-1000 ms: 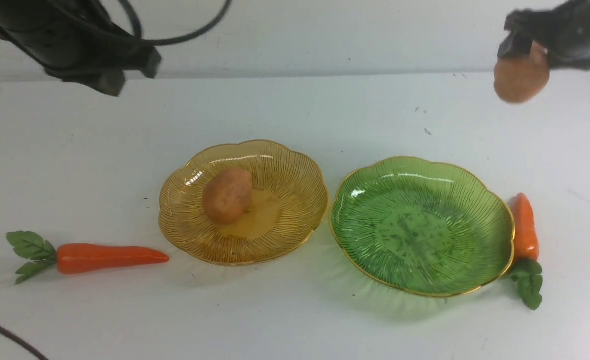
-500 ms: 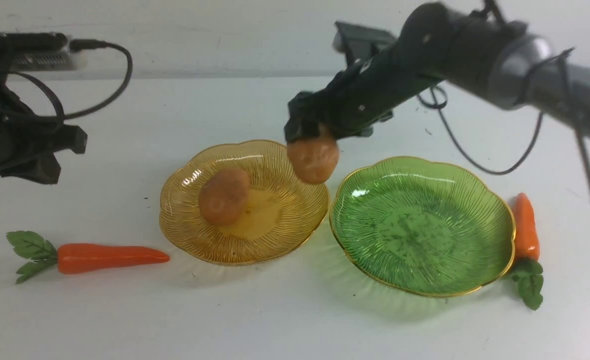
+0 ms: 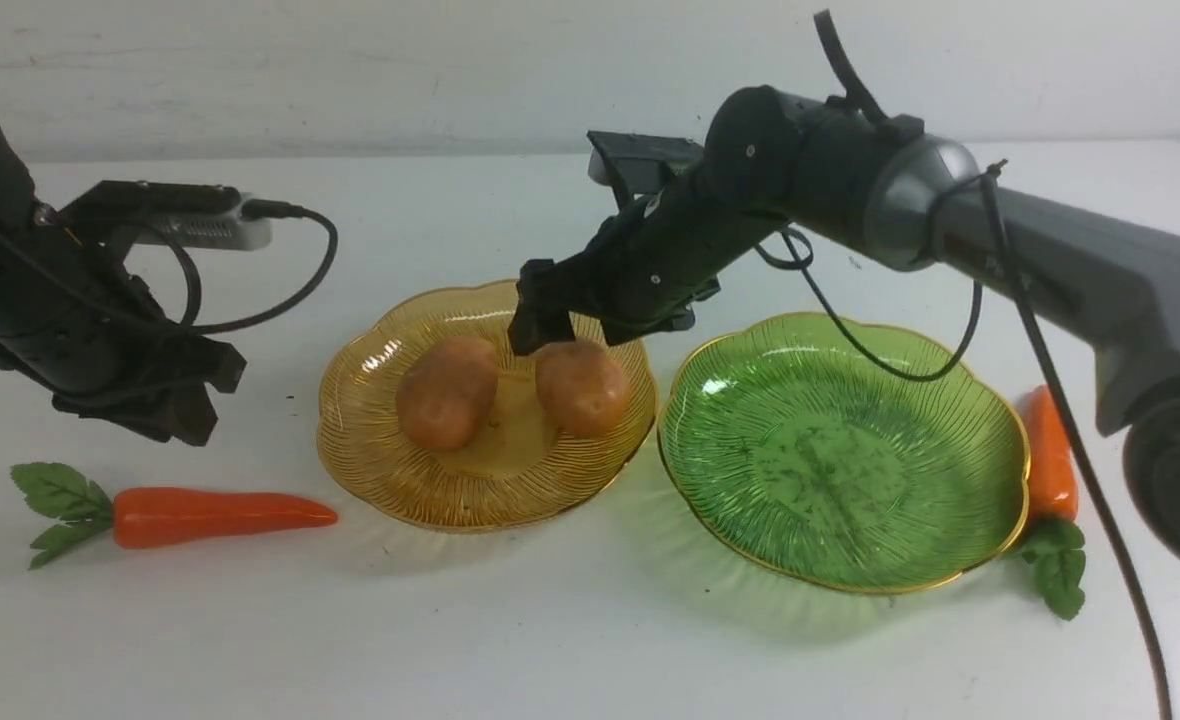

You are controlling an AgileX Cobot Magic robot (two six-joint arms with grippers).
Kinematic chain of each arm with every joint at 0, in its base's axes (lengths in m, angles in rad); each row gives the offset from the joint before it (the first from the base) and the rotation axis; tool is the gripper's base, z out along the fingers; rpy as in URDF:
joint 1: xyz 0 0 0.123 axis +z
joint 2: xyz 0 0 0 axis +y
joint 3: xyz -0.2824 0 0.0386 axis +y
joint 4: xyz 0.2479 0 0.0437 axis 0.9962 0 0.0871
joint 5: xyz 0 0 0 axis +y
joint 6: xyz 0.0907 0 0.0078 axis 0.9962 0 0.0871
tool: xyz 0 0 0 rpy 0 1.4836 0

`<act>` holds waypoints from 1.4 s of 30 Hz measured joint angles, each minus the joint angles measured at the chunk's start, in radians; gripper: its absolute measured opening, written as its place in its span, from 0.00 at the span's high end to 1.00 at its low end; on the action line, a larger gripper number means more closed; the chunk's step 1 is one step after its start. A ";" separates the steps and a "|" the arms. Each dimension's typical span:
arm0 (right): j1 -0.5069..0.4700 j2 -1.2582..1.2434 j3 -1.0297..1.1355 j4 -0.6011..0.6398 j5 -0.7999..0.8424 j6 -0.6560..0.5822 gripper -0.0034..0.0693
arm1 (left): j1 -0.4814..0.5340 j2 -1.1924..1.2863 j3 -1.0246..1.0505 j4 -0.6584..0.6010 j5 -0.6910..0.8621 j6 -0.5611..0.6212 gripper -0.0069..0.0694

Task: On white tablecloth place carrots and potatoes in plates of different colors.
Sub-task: 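Pick up the potato from the right side of the table and place it in a plate with the right gripper, then pick up the carrot from the table and place it on the green plate with the left gripper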

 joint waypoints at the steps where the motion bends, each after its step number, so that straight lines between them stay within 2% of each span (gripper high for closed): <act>1: -0.001 -0.011 0.000 -0.003 0.001 0.004 0.22 | -0.003 0.018 0.000 0.016 -0.004 0.008 0.14; 7: -0.002 -0.097 -0.001 -0.002 0.011 0.008 0.36 | -0.006 0.099 0.000 0.095 -0.027 0.013 0.14; 14: -0.002 -0.154 -0.002 -0.013 0.018 0.008 0.40 | -0.006 0.177 0.000 0.111 -0.066 0.001 0.17; 17: -0.002 -0.170 -0.002 -0.062 0.020 0.012 0.41 | -0.006 0.195 0.000 0.117 -0.043 -0.027 0.28; 20: -0.013 -0.190 -0.002 -0.110 0.024 0.027 0.41 | -0.006 0.195 -0.001 0.128 -0.026 -0.072 0.47; 22: -0.026 -0.214 0.001 -0.140 0.026 0.043 0.43 | -0.006 0.195 -0.007 0.152 -0.013 -0.138 0.64; 23: -0.034 -0.225 0.007 -0.148 0.025 0.051 0.43 | -0.006 0.195 -0.011 0.159 -0.008 -0.157 0.66; 28: -0.113 -0.364 0.134 -0.172 0.024 0.065 0.48 | -0.006 0.171 -0.085 0.232 0.083 -0.377 0.68; 32: -0.209 -0.487 0.326 -0.178 0.022 0.066 0.51 | -0.016 0.108 -0.173 0.240 0.169 -0.473 0.68; 36: -0.314 -0.573 0.501 -0.184 0.022 0.068 0.51 | -0.083 0.027 -0.276 0.160 0.212 -0.504 0.68; 38: -0.395 -0.603 0.600 -0.187 0.022 0.076 0.52 | -0.138 0.004 -0.324 0.104 0.211 -0.511 0.68; 42: -0.487 -0.607 0.727 -0.194 0.017 0.086 0.52 | -0.267 0.001 -0.400 0.003 0.178 -0.523 0.68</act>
